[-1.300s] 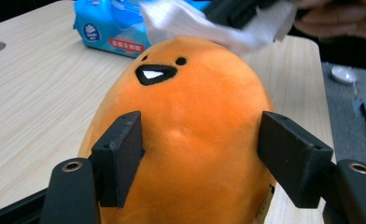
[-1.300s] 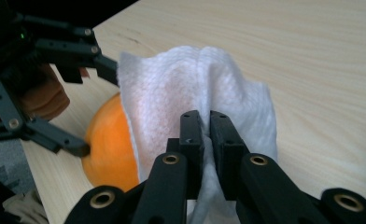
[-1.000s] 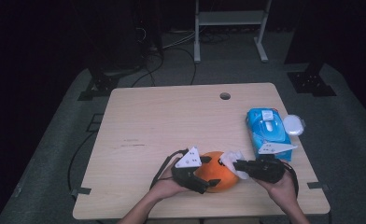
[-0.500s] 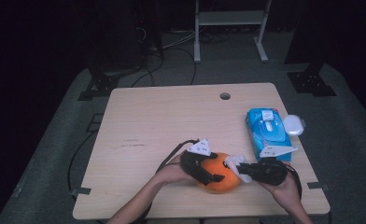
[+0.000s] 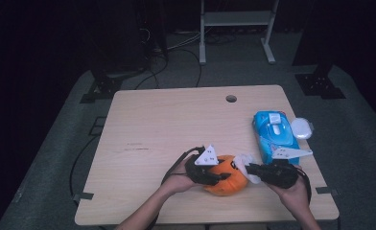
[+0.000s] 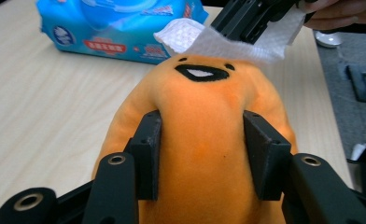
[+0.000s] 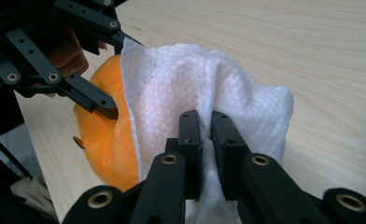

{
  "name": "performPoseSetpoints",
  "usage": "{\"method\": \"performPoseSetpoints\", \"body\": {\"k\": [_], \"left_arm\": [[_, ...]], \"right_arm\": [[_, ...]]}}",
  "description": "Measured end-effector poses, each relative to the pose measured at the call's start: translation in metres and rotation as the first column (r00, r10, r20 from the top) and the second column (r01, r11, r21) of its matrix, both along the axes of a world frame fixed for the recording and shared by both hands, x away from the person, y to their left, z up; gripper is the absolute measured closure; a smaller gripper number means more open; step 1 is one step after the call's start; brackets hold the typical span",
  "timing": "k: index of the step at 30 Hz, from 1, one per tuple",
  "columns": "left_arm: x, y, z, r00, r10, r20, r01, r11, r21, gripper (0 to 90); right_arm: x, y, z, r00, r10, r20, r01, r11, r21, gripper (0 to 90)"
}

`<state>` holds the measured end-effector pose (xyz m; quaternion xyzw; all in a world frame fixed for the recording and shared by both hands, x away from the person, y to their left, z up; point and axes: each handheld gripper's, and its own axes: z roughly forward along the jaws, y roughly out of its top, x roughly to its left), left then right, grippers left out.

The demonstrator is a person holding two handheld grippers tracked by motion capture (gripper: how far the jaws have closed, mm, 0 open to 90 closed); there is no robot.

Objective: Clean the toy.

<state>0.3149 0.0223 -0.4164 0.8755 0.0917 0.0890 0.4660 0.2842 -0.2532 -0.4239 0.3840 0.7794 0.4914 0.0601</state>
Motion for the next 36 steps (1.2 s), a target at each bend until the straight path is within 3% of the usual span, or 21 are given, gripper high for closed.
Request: {"method": "performPoseSetpoints", "body": {"k": [6, 12, 21, 22, 26, 32, 36], "left_arm": [[0.005, 0.008, 0.005, 0.9989, 0.044, 0.018, -0.044, 0.999, 0.001, 54.2], [0.012, 0.023, 0.009, 0.994, 0.099, 0.048, -0.1, 0.9948, 0.018, 54.1], [0.023, 0.047, 0.007, 0.9771, 0.206, 0.055, -0.206, 0.9785, 0.004, 54.0], [0.025, 0.051, 0.007, 0.9711, 0.23, 0.064, -0.231, 0.9729, 0.01, 53.9], [0.032, 0.057, 0.006, 0.9643, 0.257, 0.064, -0.259, 0.9654, 0.028, 53.5], [0.036, 0.062, 0.004, 0.9625, 0.267, 0.047, -0.269, 0.9627, 0.03, 52.6], [0.037, 0.062, 0.004, 0.9648, 0.262, 0.019, -0.263, 0.9646, 0.022, 45.3]], "right_arm": [[0.002, -0.002, 0.003, 1.0, -0.005, 0.003, 0.005, 0.999, 0.045, 83.2], [0.0, -0.009, 0.01, 0.9995, -0.022, 0.022, 0.022, 0.999, 0.027, 83.1], [-0.012, -0.037, 0.011, 0.9961, -0.08, 0.036, 0.082, 0.994, -0.07, 83.1], [-0.015, -0.043, 0.01, 0.9945, -0.098, 0.037, 0.101, 0.99, -0.099, 83.1], [-0.021, -0.056, 0.006, 0.9909, -0.131, 0.033, 0.134, 0.981, -0.14, 83.0], [-0.021, -0.069, -0.007, 0.9885, -0.151, -0.007, 0.147, 0.974, -0.17, 81.7], [-0.017, -0.075, -0.015, 0.985, -0.168, -0.039, 0.159, 0.973, -0.166, 71.9]]}}
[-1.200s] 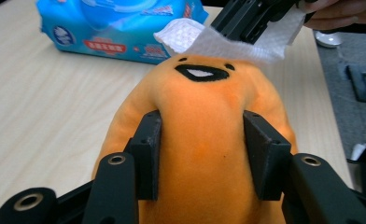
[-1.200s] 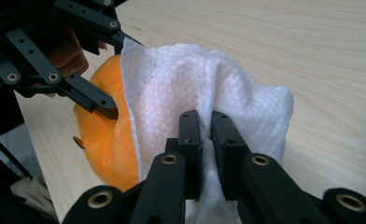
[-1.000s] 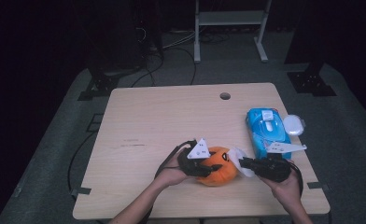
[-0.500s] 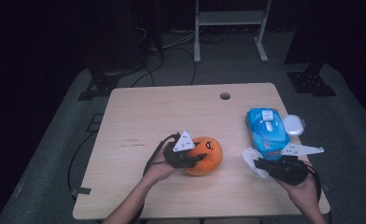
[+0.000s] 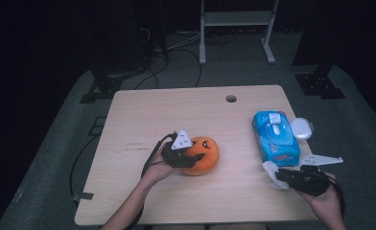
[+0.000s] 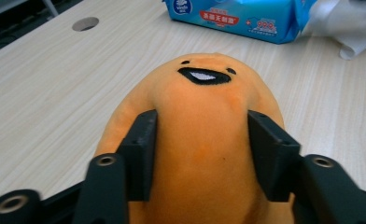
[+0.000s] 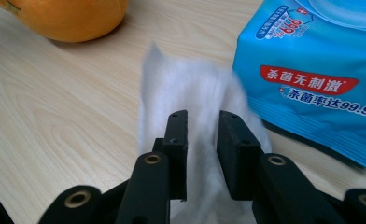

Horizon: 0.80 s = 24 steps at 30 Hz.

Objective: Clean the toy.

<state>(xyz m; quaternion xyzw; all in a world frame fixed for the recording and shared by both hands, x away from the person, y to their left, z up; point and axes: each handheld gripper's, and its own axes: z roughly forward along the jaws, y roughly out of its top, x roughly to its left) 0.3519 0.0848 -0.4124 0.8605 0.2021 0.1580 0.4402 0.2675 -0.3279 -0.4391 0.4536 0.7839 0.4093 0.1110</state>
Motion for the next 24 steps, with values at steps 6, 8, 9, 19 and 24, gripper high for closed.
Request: {"method": "performPoseSetpoints", "body": {"k": [6, 8, 9, 19, 24], "left_arm": [[0.002, 0.005, 0.011, 0.9992, -0.018, -0.036, 0.016, 0.9979, -0.062, 33.0], [0.002, 0.006, 0.013, 0.9993, -0.018, -0.034, 0.015, 0.9979, -0.063, 28.7], [0.002, 0.007, 0.015, 0.999, -0.016, -0.042, 0.013, 0.998, -0.062, 26.9], [0.0, 0.024, 0.021, 0.9982, 0.025, -0.055, -0.03, 0.9961, -0.083, 16.7], [-0.005, 0.04, 0.021, 0.9971, 0.056, -0.053, -0.061, 0.9937, -0.094, 15.5]], "right_arm": [[0.002, -0.004, 0.001, 0.9998, 0.004, 0.018, -0.005, 0.998, 0.058, 61.5], [0.003, -0.004, 0.001, 0.9997, 0.001, 0.023, -0.003, 0.998, 0.067, 58.5], [0.003, -0.004, 0.001, 0.9997, 0.001, 0.023, -0.002, 0.997, 0.072, 57.3], [0.007, -0.001, 0.003, 0.9991, 0.009, 0.04, -0.014, 0.994, 0.112, 49.3], [0.007, 0.006, 0.005, 0.9984, 0.026, 0.049, -0.031, 0.994, 0.105, 47.2]]}}
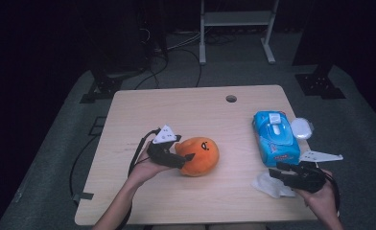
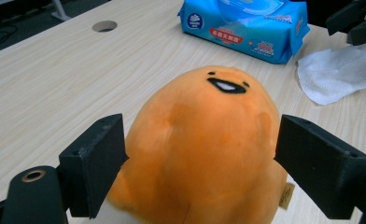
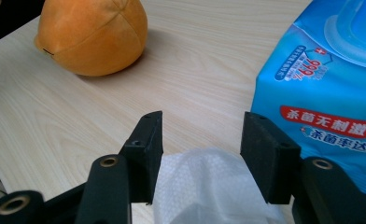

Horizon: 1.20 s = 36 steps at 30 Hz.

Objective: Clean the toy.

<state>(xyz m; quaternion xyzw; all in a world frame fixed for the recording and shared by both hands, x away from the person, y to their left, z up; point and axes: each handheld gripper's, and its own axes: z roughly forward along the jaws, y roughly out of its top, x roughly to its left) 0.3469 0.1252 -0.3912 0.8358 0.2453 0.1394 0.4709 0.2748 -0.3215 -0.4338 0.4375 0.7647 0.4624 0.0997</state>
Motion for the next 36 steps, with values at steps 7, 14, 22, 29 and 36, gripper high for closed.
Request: {"method": "performPoseSetpoints", "body": {"k": [7, 14, 22, 29, 36], "left_arm": [[-0.004, 0.019, 0.0, 0.9993, 0.036, 0.01, -0.036, 0.9993, -0.009, 14.6], [-0.008, 0.037, -0.003, 0.9975, 0.071, 0.011, -0.07, 0.9975, -0.012, 14.0], [-0.015, 0.053, -0.011, 0.9947, 0.103, 0.001, -0.103, 0.9947, -0.008, 13.8], [-0.02, 0.063, -0.019, 0.9922, 0.124, -0.011, -0.124, 0.9922, -0.01, 13.6], [-0.027, 0.076, -0.029, 0.9883, 0.148, -0.037, -0.149, 0.9889, -0.01, 13.3]], "right_arm": [[0.003, 0.007, 0.001, 0.9999, 0.009, 0.014, -0.009, 1.0, -0.003, 44.3], [0.005, 0.01, 0.001, 0.9998, 0.018, 0.013, -0.018, 1.0, -0.008, 42.7], [0.004, 0.009, 0.002, 0.9998, 0.012, 0.016, -0.012, 1.0, -0.005, 41.9], [0.004, 0.009, 0.002, 0.9998, 0.013, 0.015, -0.013, 1.0, -0.003, 41.3], [0.003, 0.009, 0.0, 0.9998, 0.018, 0.011, -0.018, 1.0, -0.003, 39.7]]}}
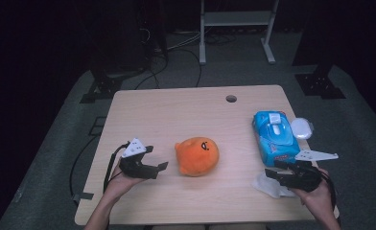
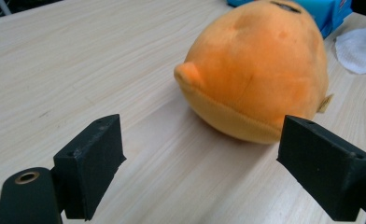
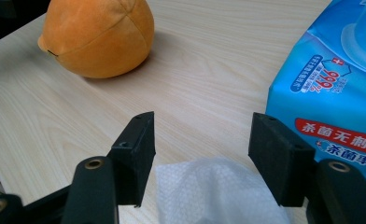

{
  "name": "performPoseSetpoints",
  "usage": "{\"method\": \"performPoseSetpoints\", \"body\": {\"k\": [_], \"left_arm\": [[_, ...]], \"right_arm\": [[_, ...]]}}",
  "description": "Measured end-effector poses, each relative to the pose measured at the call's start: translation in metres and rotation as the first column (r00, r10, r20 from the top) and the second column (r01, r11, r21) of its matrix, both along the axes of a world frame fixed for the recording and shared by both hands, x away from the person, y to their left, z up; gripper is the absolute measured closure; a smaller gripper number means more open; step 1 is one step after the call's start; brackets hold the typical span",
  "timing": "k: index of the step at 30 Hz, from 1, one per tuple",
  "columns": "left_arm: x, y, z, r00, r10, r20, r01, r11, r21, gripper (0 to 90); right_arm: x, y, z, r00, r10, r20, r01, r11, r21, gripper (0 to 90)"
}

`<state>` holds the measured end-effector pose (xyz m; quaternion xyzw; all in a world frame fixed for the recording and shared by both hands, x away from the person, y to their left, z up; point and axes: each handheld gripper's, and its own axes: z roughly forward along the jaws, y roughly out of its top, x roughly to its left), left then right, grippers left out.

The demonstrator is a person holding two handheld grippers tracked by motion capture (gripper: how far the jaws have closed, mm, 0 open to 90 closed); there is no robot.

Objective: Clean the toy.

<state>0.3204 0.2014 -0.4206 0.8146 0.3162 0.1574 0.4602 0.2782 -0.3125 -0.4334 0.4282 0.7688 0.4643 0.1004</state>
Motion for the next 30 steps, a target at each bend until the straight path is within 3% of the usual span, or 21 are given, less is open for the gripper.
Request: {"method": "performPoseSetpoints", "body": {"k": [9, 17, 24, 30], "left_arm": [[-0.007, 0.009, -0.008, 0.9996, 0.027, -0.012, -0.027, 0.9996, 0.012, 12.7], [-0.014, 0.021, -0.026, 0.9963, 0.068, -0.053, -0.067, 0.9975, 0.022, 11.3], [-0.016, 0.03, -0.029, 0.9917, 0.121, -0.042, -0.121, 0.9926, 0.013, 9.8], [-0.015, 0.029, -0.031, 0.9914, 0.126, -0.035, -0.126, 0.992, 0.009, 9.2]], "right_arm": [[0.0, 0.001, -0.001, 1.0, 0.001, 0.0, -0.001, 1.0, -0.005, 38.5], [-0.002, 0.001, -0.004, 1.0, 0.001, -0.008, -0.001, 1.0, 0.0, 37.8], [-0.006, 0.0, -0.009, 1.0, -0.003, -0.004, 0.003, 1.0, 0.009, 37.6], [-0.01, -0.002, -0.01, 0.9997, -0.017, 0.019, 0.016, 0.999, 0.05, 36.5]]}}
